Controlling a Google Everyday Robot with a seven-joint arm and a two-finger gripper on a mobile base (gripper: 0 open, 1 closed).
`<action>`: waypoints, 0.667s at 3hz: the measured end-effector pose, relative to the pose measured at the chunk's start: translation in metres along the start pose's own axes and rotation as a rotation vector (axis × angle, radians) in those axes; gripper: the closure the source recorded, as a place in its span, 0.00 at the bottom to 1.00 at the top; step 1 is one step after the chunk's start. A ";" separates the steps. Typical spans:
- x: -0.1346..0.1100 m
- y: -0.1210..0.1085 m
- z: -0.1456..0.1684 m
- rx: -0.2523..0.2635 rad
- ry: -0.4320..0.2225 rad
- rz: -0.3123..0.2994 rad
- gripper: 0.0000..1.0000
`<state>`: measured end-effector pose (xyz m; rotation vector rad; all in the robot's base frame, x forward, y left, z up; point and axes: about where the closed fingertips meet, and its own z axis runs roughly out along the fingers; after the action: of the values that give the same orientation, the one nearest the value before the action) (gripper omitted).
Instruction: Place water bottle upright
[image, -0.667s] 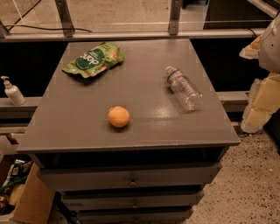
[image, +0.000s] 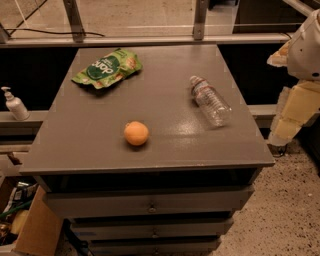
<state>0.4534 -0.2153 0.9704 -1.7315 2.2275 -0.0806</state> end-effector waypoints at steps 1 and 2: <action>-0.005 -0.018 0.015 -0.017 -0.004 0.025 0.00; -0.013 -0.038 0.029 -0.025 -0.010 0.079 0.00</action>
Offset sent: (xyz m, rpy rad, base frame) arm 0.0755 0.0103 -0.0264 0.0667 0.0653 -0.1413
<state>0.5002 -0.2087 0.9544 -1.6505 2.2955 -0.0261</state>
